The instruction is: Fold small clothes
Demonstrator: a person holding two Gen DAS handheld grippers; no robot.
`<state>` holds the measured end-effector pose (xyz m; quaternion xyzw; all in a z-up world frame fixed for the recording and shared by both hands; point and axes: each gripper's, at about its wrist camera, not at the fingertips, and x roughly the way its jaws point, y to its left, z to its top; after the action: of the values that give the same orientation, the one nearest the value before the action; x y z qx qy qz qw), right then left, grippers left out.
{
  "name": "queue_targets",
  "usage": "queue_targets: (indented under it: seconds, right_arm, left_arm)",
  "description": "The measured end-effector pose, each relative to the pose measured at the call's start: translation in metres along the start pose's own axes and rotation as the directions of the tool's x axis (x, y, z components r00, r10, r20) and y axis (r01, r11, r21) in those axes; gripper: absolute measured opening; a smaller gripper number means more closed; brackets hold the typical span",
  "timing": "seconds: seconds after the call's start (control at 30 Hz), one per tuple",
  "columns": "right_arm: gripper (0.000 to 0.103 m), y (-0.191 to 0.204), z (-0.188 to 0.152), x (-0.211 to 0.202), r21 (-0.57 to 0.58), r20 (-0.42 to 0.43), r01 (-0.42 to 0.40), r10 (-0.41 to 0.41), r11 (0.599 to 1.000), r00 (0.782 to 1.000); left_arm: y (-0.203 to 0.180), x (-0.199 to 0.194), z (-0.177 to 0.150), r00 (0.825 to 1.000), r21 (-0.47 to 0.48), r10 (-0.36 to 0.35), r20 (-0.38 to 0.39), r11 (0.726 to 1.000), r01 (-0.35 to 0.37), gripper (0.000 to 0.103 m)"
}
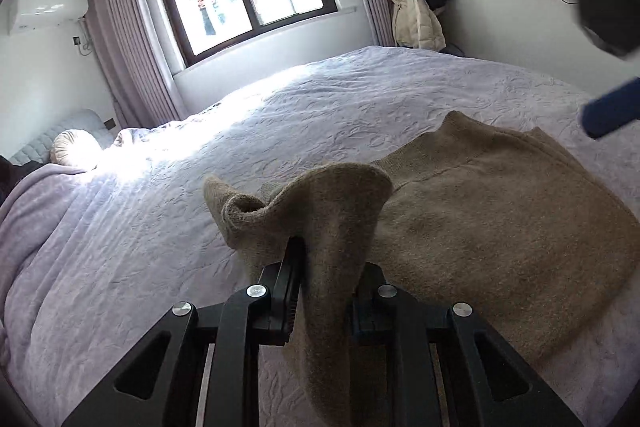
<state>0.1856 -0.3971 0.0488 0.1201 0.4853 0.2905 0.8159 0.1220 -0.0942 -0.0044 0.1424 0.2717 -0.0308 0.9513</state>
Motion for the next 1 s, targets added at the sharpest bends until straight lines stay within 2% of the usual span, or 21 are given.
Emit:
queue_targets:
  seconds: [0.07,0.13,0.17,0.27,0.4,0.5,0.6,0.67,0.7,0.73,0.8,0.83,0.9,0.93,0.97,1.0]
  right_arm:
    - [0.095,0.01,0.026,0.029,-0.027,-0.082,-0.02,0.018,0.999,0.996]
    - [0.095,0.011,0.043,0.054,-0.019,-0.116,-0.018,0.015,1.0,0.993]
    - [0.095,0.01,0.049,0.07,0.003,-0.143,-0.043,0.043,0.999,0.989]
    - [0.095,-0.003,0.059,0.116,0.095,-0.21,-0.137,0.154,0.986,0.966]
    - [0.095,-0.01,0.063,0.169,0.145,-0.289,-0.13,0.168,0.981,0.942]
    - [0.095,0.019,0.074,0.196,0.068,-0.336,-0.135,0.15,0.989,0.93]
    - [0.095,0.058,0.088,0.214,-0.063,-0.356,-0.101,0.072,0.993,0.932]
    - [0.095,0.074,0.091,0.225,-0.105,-0.37,-0.071,0.027,0.992,0.929]
    - [0.095,0.078,0.09,0.228,-0.112,-0.373,-0.062,0.016,0.992,0.928]
    - [0.095,0.078,0.089,0.228,-0.111,-0.374,-0.058,0.013,0.992,0.927]
    - [0.095,0.07,0.087,0.228,-0.084,-0.375,-0.053,0.018,0.995,0.927]
    - [0.095,0.064,0.087,0.226,-0.058,-0.373,-0.052,0.027,0.997,0.928]
    - [0.095,0.054,0.085,0.222,-0.005,-0.365,-0.061,0.055,0.998,0.929]
    - [0.095,0.05,0.087,0.222,0.011,-0.36,-0.061,0.061,0.998,0.931]
    - [0.095,0.048,0.089,0.22,0.018,-0.354,-0.058,0.061,0.998,0.933]
    - [0.095,0.047,0.092,0.218,0.022,-0.347,-0.057,0.061,0.998,0.936]
  left_arm:
    - [0.005,-0.001,-0.002,1.0,-0.021,-0.004,-0.006,1.0,0.004,0.021]
    - [0.015,0.0,-0.005,1.0,-0.043,-0.006,-0.012,0.999,0.005,0.021]
    - [0.017,0.003,-0.006,1.0,-0.057,-0.006,-0.015,0.998,0.005,0.021]
    - [0.031,0.004,-0.015,0.999,-0.123,-0.022,-0.038,0.992,0.017,0.021]
    - [0.043,0.002,-0.026,0.998,-0.192,-0.035,-0.054,0.981,0.024,0.021]
    - [0.049,-0.002,-0.037,0.997,-0.229,-0.052,-0.051,0.973,0.039,0.021]
    - [0.063,0.002,-0.043,0.994,-0.315,-0.088,-0.064,0.947,0.064,0.022]
    - [0.081,0.009,-0.048,0.986,-0.42,-0.147,-0.084,0.902,0.099,0.022]
    - [0.091,0.015,-0.051,0.978,-0.477,-0.186,-0.093,0.871,0.121,0.03]
    - [0.099,0.02,-0.054,0.969,-0.527,-0.226,-0.095,0.838,0.143,0.055]
    - [0.117,0.03,-0.067,0.952,-0.652,-0.296,-0.079,0.738,0.176,0.076]
    - [0.127,0.036,-0.074,0.945,-0.715,-0.32,-0.07,0.676,0.177,0.076]
    - [0.14,0.048,-0.083,0.931,-0.793,-0.36,-0.063,0.584,0.172,0.076]
    - [0.146,0.053,-0.085,0.931,-0.821,-0.361,-0.06,0.548,0.16,0.076]
    - [0.15,0.057,-0.085,0.934,-0.835,-0.352,-0.06,0.531,0.146,0.075]
    - [0.151,0.059,-0.081,0.94,-0.824,-0.335,-0.071,0.55,0.134,0.059]
